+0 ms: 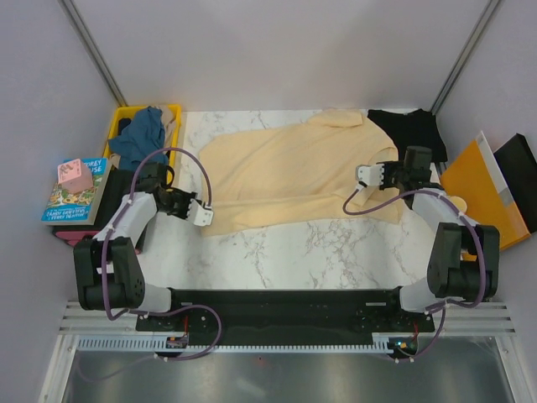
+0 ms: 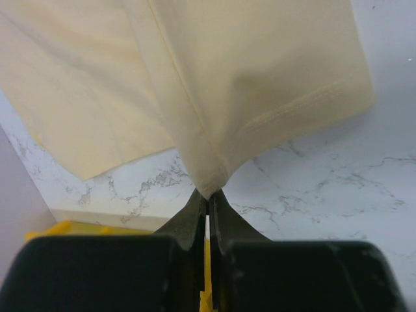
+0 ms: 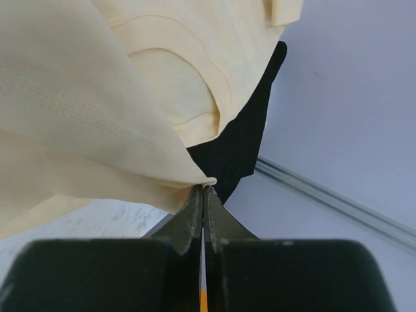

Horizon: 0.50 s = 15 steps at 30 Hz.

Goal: Fold and stack the t-shirts
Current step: Fold the tshirt

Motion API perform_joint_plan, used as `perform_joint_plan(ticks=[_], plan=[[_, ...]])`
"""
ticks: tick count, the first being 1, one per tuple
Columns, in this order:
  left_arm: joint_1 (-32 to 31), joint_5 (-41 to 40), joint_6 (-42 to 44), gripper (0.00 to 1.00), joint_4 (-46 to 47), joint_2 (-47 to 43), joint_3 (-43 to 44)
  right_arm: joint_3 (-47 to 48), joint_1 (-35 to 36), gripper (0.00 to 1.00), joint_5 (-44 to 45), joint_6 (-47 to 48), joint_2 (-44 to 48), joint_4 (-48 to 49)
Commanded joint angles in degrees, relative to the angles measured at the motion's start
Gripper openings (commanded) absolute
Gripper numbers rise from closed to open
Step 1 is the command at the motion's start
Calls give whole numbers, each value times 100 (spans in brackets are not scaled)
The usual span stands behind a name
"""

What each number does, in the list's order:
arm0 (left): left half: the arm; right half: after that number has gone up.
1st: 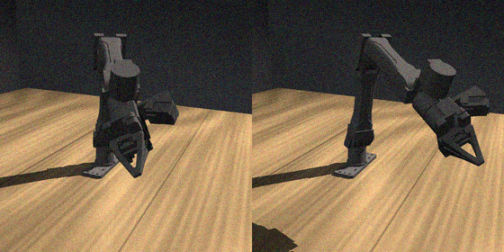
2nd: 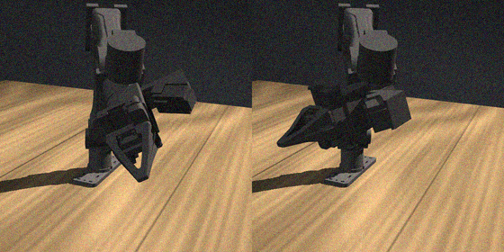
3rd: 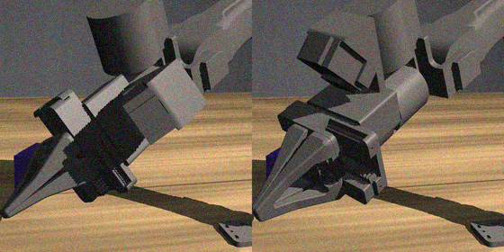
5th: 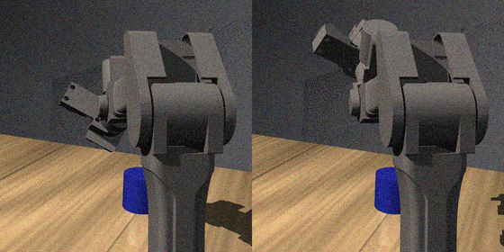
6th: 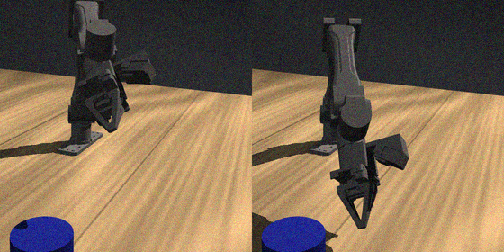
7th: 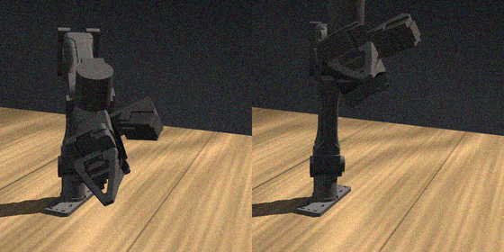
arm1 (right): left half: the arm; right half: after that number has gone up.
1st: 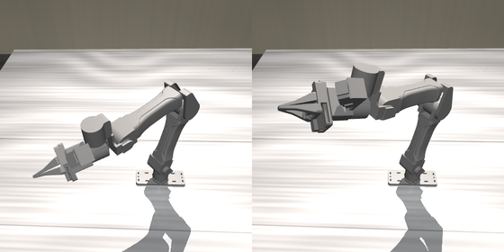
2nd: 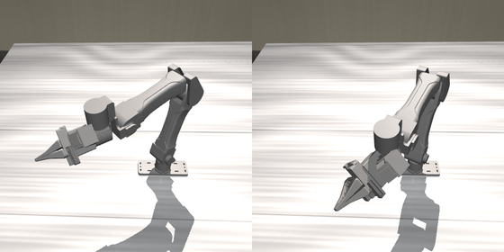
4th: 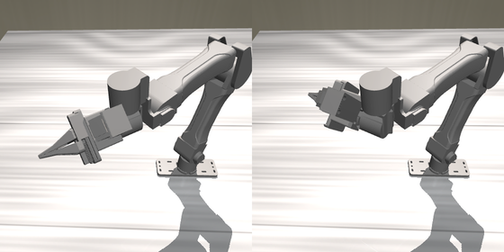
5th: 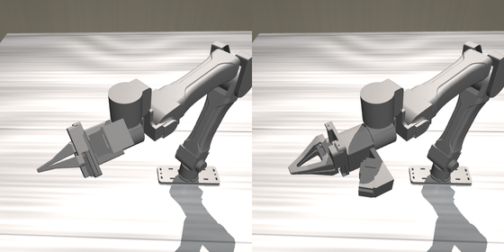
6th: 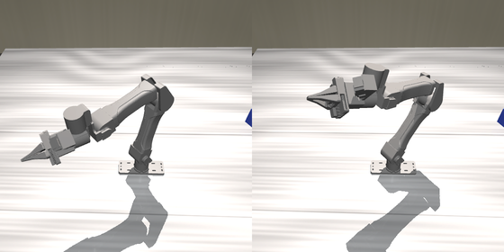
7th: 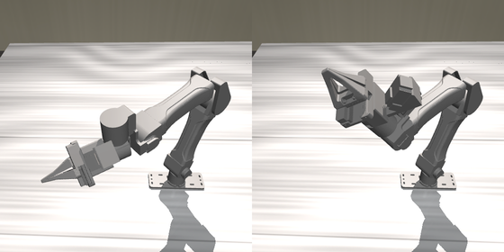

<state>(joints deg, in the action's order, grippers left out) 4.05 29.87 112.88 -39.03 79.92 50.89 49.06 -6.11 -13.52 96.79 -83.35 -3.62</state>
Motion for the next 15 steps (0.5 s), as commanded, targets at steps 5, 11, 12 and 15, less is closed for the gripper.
perform_joint_plan(ticks=[5, 11, 12, 15], plan=[[17, -165, 1192, 2, 571, 559, 412, 728, 48, 0, 174, -152, -989, 1433], [25, -209, 1280, 3, 791, 902, 615, 1044, 154, 6, 227, -161, -1455, 1636], [25, -218, 1280, 6, 826, 937, 632, 1088, 180, 8, 227, -161, -1534, 1662], [16, -245, 1298, 45, 1088, 1025, 624, 1141, 268, 36, 358, -169, -1701, 1803]])
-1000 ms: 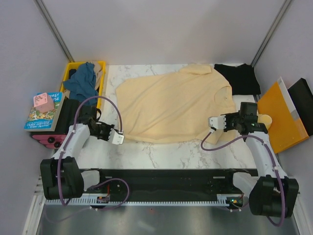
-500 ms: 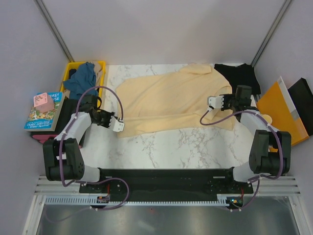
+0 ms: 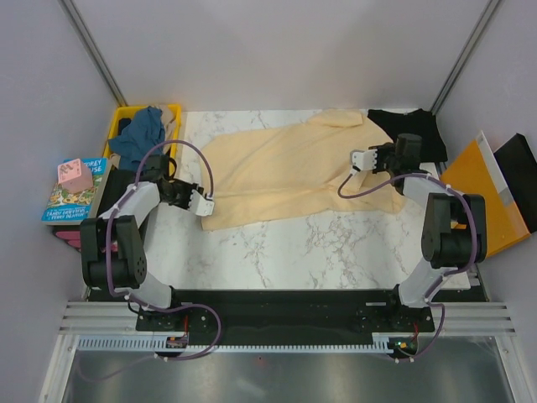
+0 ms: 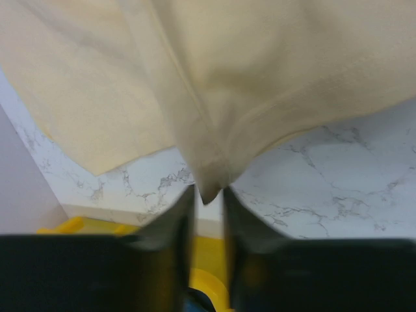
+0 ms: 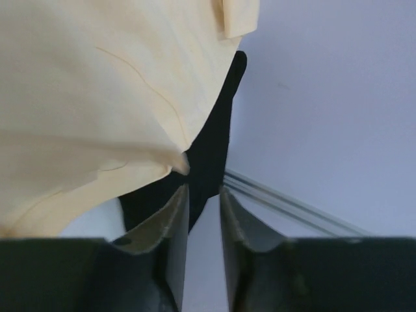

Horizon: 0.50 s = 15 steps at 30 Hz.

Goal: Fold and stack the t-shirts
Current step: Fold the tshirt

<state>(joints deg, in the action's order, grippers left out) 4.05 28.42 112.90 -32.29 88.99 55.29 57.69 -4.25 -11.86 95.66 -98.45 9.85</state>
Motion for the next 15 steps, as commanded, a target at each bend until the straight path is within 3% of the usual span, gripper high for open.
perform_joint_plan(ticks=[1, 2, 4, 6, 9, 11, 15], plan=[[16, -109, 1270, 57, 513, 127, 123, 286, 135, 44, 253, -65, -226, 587], [16, -118, 1252, 65, 653, 136, 79, 269, 161, 52, 324, -65, -253, 676], [16, -197, 1112, 99, 1171, 101, -122, 216, 214, 57, 631, -257, -323, 973], [8, -328, 902, 100, 1793, -4, -342, 364, 232, 59, 973, -677, -254, 845], [25, -373, 269, 100, 1736, -197, -230, 873, 197, 54, 1378, -1214, -87, -269], [17, -215, -57, 100, 1228, -522, -10, 1225, 179, 46, 1458, -1523, 45, -1972], [16, 504, 327, 100, 94, -1076, 18, 1587, 170, 42, 1300, -1875, 335, -3812]])
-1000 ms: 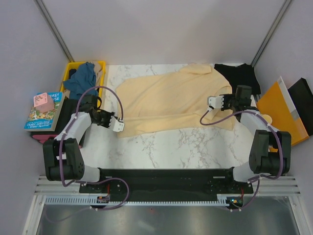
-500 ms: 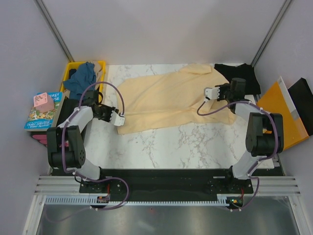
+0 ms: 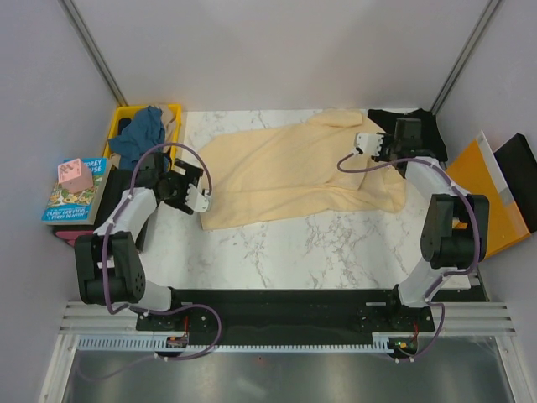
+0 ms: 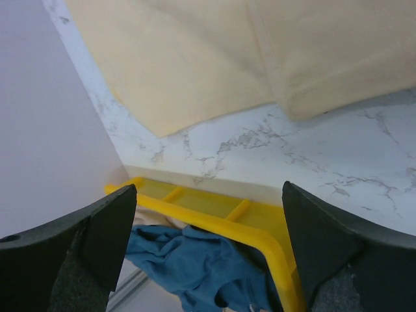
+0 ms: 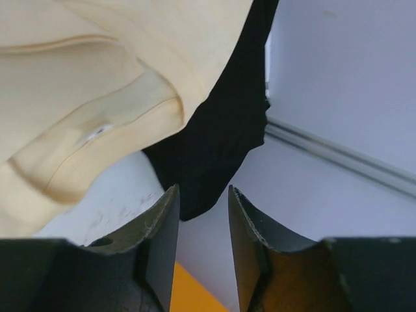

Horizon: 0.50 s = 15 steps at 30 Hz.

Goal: Fold and stack the t-shirts
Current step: Fold the tshirt

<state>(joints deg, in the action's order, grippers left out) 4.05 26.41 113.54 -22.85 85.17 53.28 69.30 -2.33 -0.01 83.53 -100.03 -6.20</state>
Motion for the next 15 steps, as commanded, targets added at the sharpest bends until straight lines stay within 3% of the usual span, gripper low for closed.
perform_joint_plan(ticks=[1, 6, 15], plan=[[8, 786, 622, 100, -1087, -773, 175, 453, -13, 39, 89, -706, 502, -2750], [-124, 1014, 1223, 99, -2188, -949, -202, 471, -22, 33, 63, -1110, 230, -3748], [-555, 1033, 1558, 100, -2312, -844, -819, 216, -22, 33, 10, -1584, 212, -3678]])
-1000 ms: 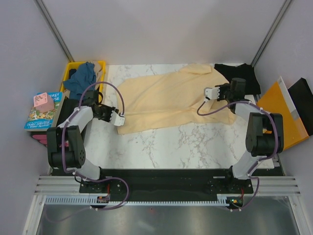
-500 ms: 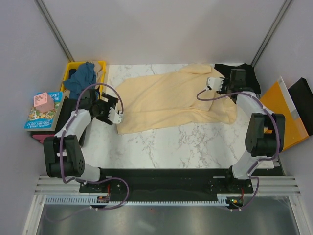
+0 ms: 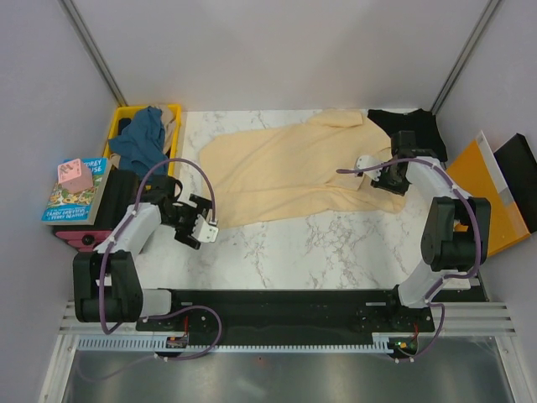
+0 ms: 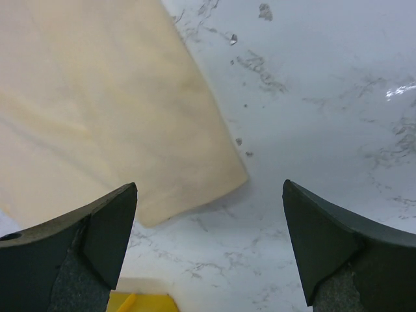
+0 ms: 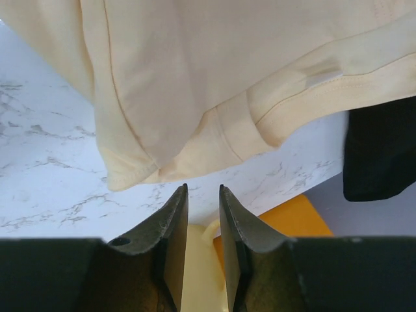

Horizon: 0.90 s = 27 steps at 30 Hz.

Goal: Fold and stack the t-shirts
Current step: Fold the tshirt

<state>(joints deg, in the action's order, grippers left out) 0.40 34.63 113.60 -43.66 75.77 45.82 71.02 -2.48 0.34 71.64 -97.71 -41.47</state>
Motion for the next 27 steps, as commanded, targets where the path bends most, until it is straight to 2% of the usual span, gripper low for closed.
perform_joint_plan(ticks=[1, 7, 16, 22, 24, 26, 27], plan=[[-207, 184, 1499, 100, -205, 148, -65, 34, -7, 33, -16, -413, -11, -150], [-339, 9, 1068, 95, 383, 613, -65, -212, -7, 32, -148, -361, 68, -142], [-524, -492, 216, 79, 1298, 1133, 14, -89, -7, 30, -174, -484, 33, -89], [-576, -844, 22, 55, 1316, 1441, 216, -124, -7, 30, -201, -484, -46, -159], [-612, -1028, -5, 43, 1307, 1511, 260, -45, -7, 32, -244, -414, -29, -438], [-621, -1081, -5, 25, 1299, 1564, 287, 147, -7, 35, -420, -229, -20, -764], [-621, -1099, -22, 25, 1299, 1581, 322, 244, -7, 37, -490, -194, -37, -1070]])
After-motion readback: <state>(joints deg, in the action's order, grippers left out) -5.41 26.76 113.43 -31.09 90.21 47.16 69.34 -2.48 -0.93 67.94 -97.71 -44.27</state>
